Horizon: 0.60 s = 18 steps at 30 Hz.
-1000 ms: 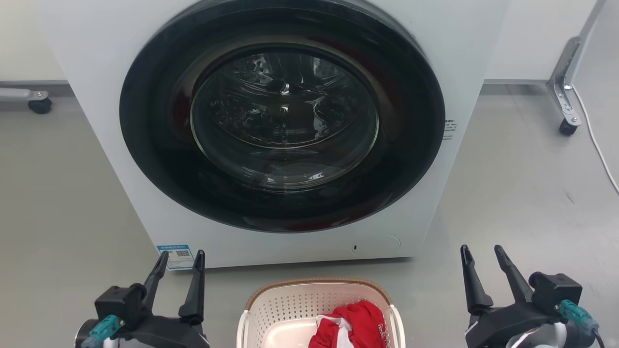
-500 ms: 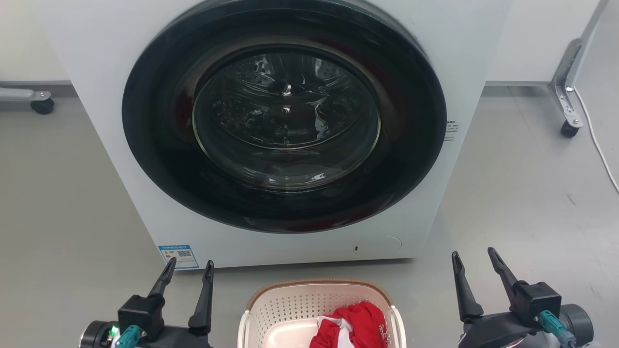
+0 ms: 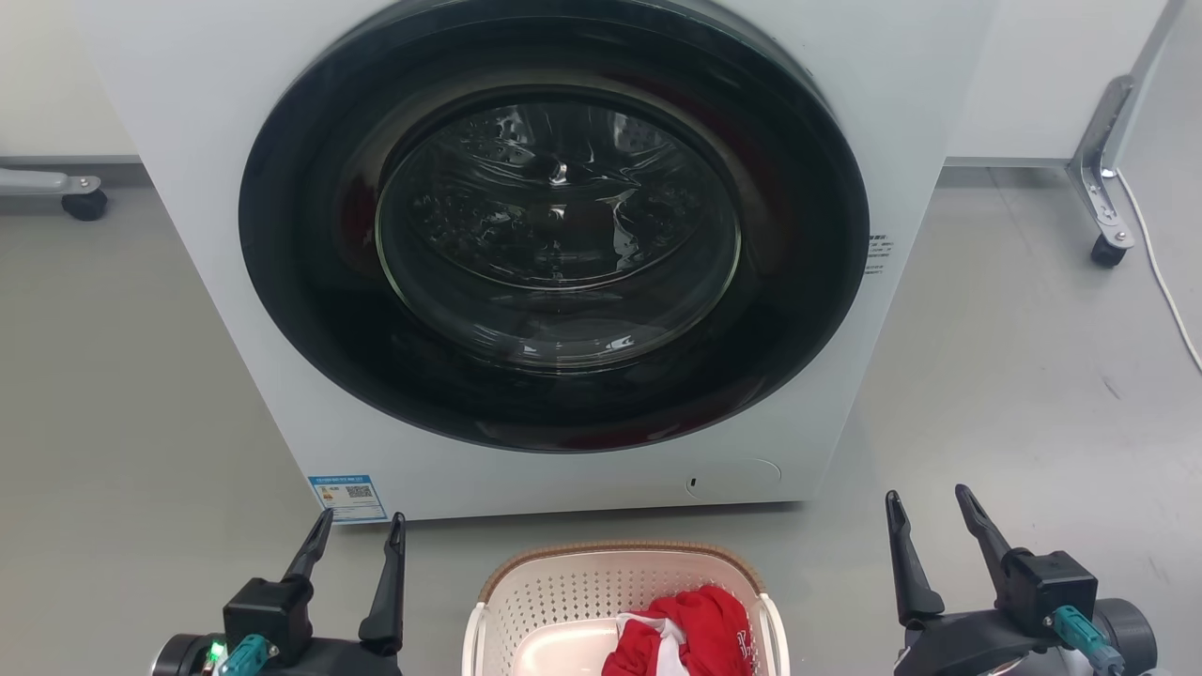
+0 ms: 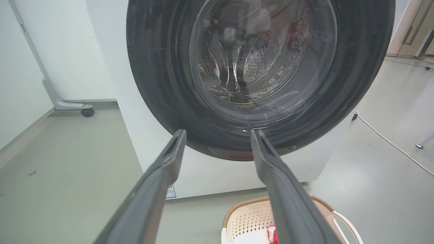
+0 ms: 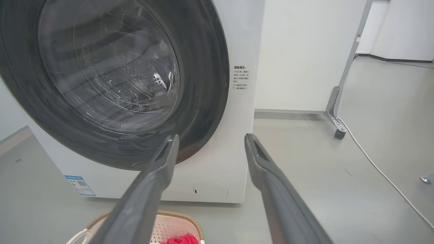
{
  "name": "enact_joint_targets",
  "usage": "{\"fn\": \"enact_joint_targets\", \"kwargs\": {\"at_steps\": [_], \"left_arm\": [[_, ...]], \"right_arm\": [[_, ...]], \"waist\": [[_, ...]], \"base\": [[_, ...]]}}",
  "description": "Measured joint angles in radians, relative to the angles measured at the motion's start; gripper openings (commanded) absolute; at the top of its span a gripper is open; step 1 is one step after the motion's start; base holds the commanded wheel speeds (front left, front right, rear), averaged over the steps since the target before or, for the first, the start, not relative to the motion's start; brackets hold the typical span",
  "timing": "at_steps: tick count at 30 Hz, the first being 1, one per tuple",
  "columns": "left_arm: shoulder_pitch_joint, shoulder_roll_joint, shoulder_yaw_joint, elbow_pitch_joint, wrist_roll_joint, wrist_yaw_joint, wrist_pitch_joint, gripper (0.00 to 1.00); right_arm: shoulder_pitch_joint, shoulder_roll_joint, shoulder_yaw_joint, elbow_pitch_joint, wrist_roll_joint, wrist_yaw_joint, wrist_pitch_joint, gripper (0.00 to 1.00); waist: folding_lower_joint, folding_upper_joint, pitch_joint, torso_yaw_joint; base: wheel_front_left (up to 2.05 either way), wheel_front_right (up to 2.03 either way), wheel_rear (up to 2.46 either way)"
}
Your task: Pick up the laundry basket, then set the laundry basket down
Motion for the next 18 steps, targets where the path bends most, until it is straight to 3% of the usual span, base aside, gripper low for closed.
{"fn": "enact_joint_targets", "kwargs": {"at_steps": [18], "left_arm": [[0.0, -0.009, 0.012, 0.021, -0.017, 0.007, 0.008, 1.0]], "right_arm": [[0.014, 0.017, -0.02, 0.017, 0.017, 0.012, 0.0, 1.0]], "waist": [[0.0, 0.0, 0.005, 0.002]], "base": [[0.0, 0.0, 0.0]]}}
